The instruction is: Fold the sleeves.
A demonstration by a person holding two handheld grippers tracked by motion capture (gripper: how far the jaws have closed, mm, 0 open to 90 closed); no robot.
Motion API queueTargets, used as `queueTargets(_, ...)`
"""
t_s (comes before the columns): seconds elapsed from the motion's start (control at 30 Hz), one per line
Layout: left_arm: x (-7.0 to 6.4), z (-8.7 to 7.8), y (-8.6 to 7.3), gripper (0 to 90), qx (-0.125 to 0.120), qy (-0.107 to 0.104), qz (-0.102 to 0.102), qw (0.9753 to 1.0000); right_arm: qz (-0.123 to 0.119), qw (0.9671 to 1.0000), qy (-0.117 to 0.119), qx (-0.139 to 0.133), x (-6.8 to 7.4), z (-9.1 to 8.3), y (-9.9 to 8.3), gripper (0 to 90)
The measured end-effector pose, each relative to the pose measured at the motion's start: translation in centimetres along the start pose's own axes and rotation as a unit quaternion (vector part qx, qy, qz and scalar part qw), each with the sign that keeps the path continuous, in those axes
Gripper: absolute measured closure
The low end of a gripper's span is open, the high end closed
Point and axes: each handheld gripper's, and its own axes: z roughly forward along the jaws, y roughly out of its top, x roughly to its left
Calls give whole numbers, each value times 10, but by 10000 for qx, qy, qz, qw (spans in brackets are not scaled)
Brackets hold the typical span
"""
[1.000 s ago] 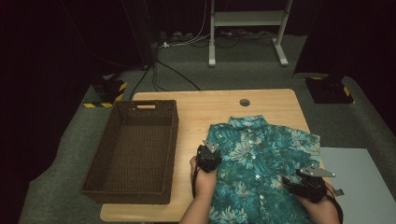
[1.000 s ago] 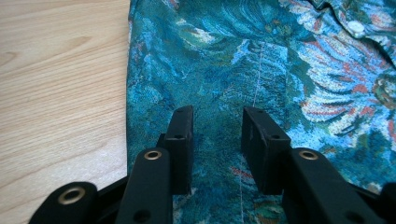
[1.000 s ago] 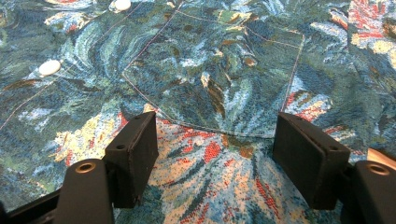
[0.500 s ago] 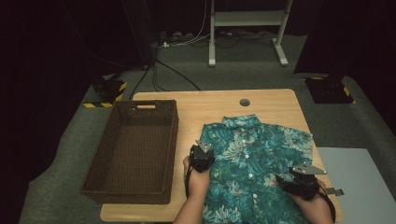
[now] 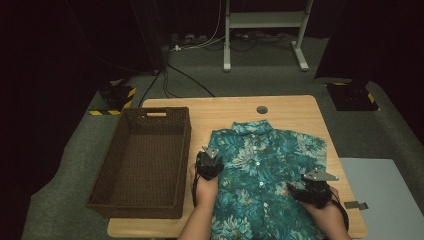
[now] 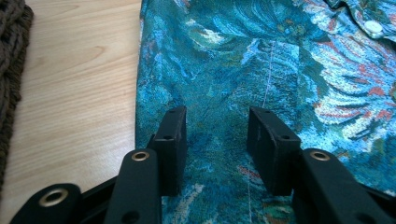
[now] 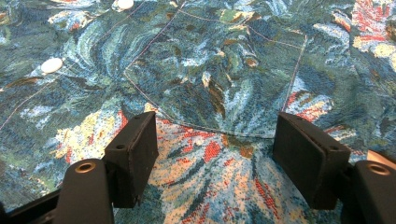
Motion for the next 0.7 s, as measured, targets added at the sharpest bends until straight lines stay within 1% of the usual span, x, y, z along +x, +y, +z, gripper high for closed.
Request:
queueTargets(0.13, 1, 1, 1, 576, 4, 16, 1, 10000, -23, 10000, 13, -4, -1, 3, 3, 306)
queueTargets(0.2, 1, 1, 3, 567, 68, -11, -68, 10000, -20, 10000, 15, -4, -1, 3, 3, 306)
queueTargets(0.23, 1, 0, 4, 545, 102, -54, -132, 9998, -24, 10000, 14, -6, -1, 3, 3, 306)
queueTargets(0.27, 0, -1, 4, 519, 83, -86, -158, 9998, -25, 10000, 14, -6, -1, 3, 3, 306)
queueTargets(0.33, -3, -5, 5, 487, 27, -116, -132, 9998, -26, 10000, 14, -2, -1, 3, 3, 306)
queueTargets(0.4, -7, -8, 6, 433, -5, -155, -101, 9998, -28, 10000, 14, -4, -1, 3, 3, 306)
queueTargets(0.5, -11, -13, 7, 361, -50, -180, -116, 9998, -29, 10000, 15, -5, -1, 3, 3, 306)
queueTargets(0.6, -13, -16, 5, 300, -7, -266, -140, 9995, -30, 10000, 15, -6, -1, 3, 3, 306)
queueTargets(0.7, -16, -20, 1, 244, 35, -328, -97, 9994, -28, 10000, 14, -5, -1, 3, 3, 306)
